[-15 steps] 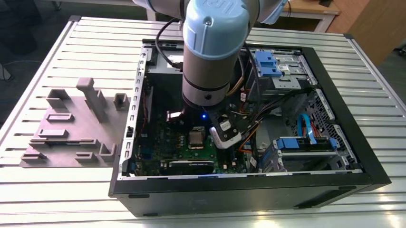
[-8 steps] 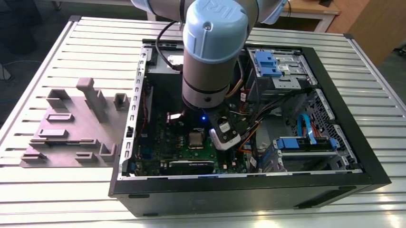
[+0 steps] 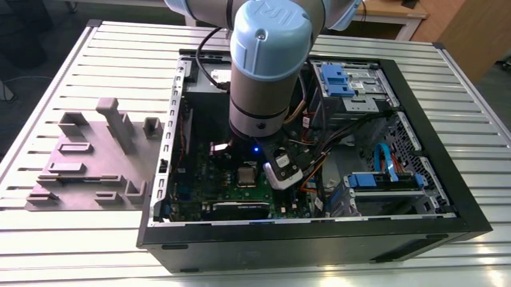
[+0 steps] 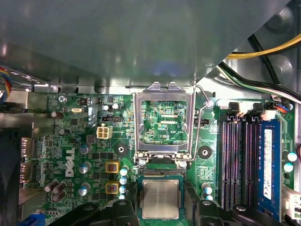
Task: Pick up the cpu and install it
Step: 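Place the cpu into insertion slot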
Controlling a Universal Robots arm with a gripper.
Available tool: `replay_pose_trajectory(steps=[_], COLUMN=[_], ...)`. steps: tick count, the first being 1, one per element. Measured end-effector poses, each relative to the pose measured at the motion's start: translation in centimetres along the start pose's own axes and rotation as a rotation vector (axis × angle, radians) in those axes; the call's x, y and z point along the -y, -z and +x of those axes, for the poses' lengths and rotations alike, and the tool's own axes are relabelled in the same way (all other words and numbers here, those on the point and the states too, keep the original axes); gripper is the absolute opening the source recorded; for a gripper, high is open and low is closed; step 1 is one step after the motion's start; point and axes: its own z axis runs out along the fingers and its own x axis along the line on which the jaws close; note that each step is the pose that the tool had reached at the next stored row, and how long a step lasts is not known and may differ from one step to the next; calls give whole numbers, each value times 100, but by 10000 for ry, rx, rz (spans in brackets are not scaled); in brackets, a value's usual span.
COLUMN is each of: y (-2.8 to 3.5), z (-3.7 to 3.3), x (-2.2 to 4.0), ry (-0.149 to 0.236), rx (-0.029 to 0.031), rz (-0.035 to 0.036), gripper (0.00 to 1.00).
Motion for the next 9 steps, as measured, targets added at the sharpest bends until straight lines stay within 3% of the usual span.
replay_pose_trajectory(steps=[9], y=[-5], z=[-1], x=[8], ry=[0], rx=[1], rz=[-2], gripper=[47])
